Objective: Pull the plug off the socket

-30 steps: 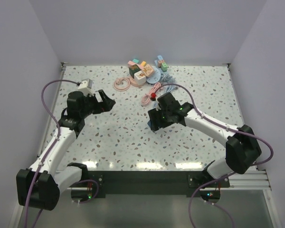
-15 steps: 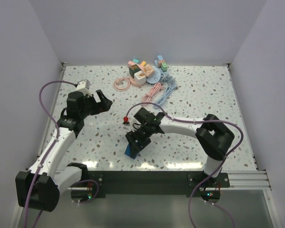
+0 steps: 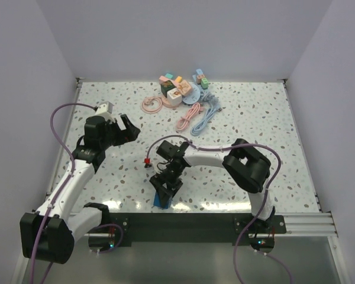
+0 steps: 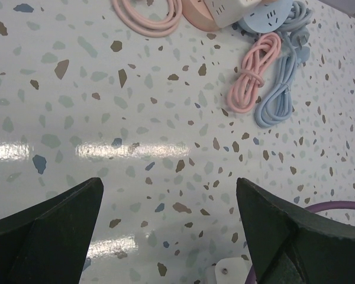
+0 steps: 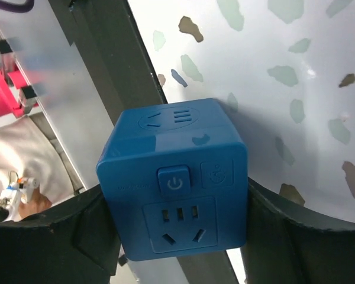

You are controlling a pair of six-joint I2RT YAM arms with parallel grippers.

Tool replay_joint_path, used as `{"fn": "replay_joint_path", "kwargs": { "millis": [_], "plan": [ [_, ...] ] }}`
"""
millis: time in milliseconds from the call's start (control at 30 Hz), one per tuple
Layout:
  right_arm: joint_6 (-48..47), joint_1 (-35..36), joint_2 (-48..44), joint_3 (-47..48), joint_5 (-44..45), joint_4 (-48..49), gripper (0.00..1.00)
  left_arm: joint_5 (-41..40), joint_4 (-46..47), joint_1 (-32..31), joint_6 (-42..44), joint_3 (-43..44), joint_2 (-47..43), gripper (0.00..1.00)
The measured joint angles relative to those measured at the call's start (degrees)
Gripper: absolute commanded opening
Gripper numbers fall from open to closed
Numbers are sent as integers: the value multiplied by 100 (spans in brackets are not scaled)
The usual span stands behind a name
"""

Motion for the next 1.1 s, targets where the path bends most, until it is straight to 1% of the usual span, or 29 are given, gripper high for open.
{"fn": "replay_joint_path", "kwargs": {
  "millis": [67, 233, 400, 533, 667, 767, 867, 1000, 1100],
  "plan": [
    [-28, 0, 2, 127, 153, -173, 99, 0, -9, 0, -2, -33, -2, 100],
    [-31, -2, -15, 466, 758, -365, 99, 0, -20, 0, -2, -33, -20, 100],
    [92, -144, -238, 789, 1661, -717, 99, -2, -24, 0, -2, -33, -50, 100],
    [120, -730, -680, 1362, 2575, -1126, 99, -20, -55, 0, 0, -33, -94, 100],
    [-103, -1445, -809, 2490, 3803, -1425, 99, -42, -55, 0, 2, -33, -101, 100],
    [-256, -1749, -411, 3762, 4894, -1565, 99, -42, -52, 0, 2, -33, -74, 100],
    [-568, -1825, 238, 4715, 6004, -1141, 99, -39, -59, 0, 0, -33, -22, 100],
    [-1193, -1834, 1084, 5165, 7206, -236, 99, -46, -96, 0, 0, -33, -24, 100],
    [-1539, -1875, 1823, 5545, 7772, 367, 99, -57, -151, 2, 0, -33, -66, 100]
  ]
}}
